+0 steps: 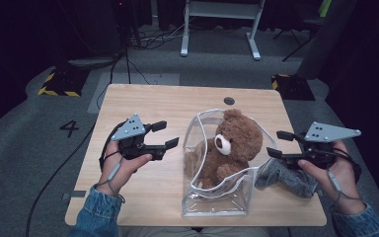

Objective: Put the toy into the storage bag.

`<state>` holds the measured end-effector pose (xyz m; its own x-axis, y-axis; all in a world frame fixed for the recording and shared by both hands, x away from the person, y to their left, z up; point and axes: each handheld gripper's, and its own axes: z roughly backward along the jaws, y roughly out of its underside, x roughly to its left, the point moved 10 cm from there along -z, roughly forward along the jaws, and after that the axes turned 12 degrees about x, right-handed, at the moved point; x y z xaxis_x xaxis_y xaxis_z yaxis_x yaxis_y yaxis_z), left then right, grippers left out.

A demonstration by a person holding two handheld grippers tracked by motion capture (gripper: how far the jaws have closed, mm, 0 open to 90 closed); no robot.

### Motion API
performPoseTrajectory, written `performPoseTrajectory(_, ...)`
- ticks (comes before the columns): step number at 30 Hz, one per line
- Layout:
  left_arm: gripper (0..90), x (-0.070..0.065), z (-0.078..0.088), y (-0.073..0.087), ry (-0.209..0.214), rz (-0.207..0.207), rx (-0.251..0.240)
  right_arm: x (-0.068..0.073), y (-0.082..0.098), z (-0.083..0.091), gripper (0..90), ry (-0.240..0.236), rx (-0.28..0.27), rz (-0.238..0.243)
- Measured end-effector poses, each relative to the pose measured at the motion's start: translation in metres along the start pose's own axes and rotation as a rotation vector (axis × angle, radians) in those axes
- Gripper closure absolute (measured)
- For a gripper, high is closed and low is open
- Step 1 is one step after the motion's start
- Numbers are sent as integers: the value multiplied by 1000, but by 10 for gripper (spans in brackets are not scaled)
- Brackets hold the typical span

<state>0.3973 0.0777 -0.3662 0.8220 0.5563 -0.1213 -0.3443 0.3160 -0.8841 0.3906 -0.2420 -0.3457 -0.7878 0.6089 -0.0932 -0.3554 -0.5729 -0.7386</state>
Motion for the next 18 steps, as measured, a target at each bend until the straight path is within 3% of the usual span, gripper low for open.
performPoseTrajectory(3,303,2,6,5,-17,2,8,-7,4,6,338,17,-8,-15)
performPoseTrajectory(8,301,6,24,18,-72,11,23,-30,20,22,321,58,-32,-84)
performPoseTrajectory(13,297,7,34,29,-101,21,35,-40,33,26,317,76,-36,-120)
performPoseTrajectory(18,294,15,47,50,-175,9,101,-43,44,25,311,79,-27,-143)
